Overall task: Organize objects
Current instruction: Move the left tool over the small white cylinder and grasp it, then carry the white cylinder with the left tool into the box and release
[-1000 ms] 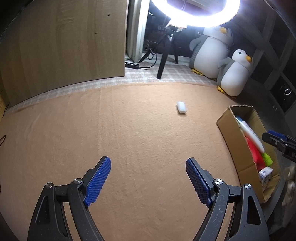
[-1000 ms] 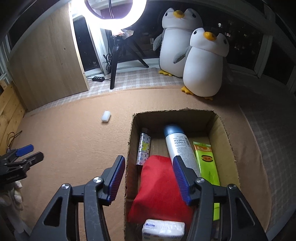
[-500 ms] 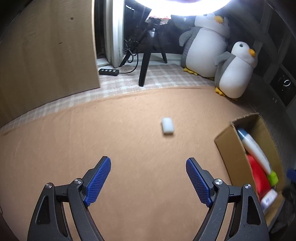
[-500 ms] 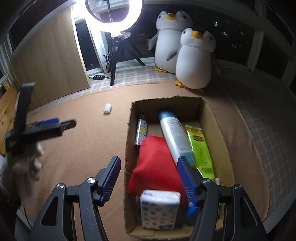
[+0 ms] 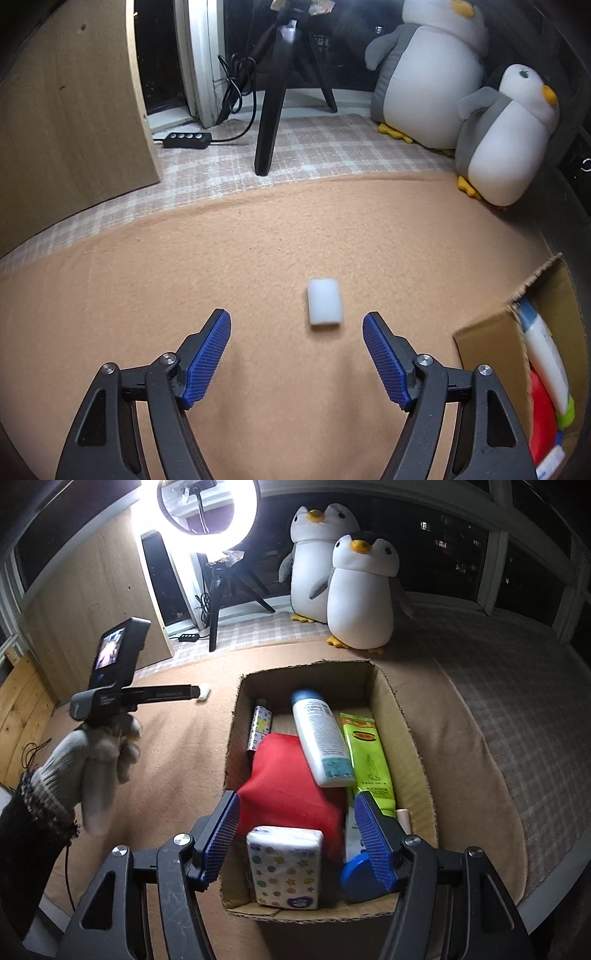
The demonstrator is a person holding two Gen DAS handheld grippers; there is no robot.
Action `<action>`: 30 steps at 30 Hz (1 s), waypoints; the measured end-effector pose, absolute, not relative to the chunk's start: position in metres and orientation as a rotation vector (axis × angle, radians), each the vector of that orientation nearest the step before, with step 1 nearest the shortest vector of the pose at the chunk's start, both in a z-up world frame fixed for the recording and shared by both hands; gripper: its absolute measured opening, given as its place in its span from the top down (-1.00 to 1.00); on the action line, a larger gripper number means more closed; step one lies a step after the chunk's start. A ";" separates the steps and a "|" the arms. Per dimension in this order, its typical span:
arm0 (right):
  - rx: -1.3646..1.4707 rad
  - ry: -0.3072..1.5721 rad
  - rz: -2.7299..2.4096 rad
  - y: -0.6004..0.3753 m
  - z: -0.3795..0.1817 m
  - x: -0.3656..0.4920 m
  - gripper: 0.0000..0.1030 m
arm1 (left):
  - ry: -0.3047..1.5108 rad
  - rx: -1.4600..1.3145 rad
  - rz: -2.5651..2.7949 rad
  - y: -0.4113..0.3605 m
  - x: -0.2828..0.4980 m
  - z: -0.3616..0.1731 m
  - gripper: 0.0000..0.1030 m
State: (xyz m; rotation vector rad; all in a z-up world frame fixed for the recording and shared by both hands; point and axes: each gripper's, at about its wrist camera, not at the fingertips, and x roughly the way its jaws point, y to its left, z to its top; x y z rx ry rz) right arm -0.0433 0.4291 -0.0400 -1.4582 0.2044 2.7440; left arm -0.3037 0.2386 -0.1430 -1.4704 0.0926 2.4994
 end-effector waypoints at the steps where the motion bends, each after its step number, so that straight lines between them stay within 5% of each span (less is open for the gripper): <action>1: -1.463 0.205 2.742 0.431 -0.041 -0.043 -0.17 | 0.087 -1.473 2.501 0.241 -0.308 -0.146 -0.48; 6: -1.472 0.202 2.737 0.437 -0.044 -0.043 -0.17 | 0.093 -1.504 2.484 0.246 -0.318 -0.158 -0.17; 11: -1.472 0.210 2.734 0.441 -0.045 -0.045 -0.17 | 0.112 -1.491 2.480 0.250 -0.321 -0.163 -0.11; 20: -1.482 0.238 2.728 0.444 -0.049 -0.048 -0.17 | 0.134 -1.460 2.441 0.255 -0.316 -0.161 0.60; 30: -1.473 0.245 2.735 0.442 -0.049 -0.048 -0.17 | 0.041 -1.447 2.410 0.237 -0.300 -0.148 0.69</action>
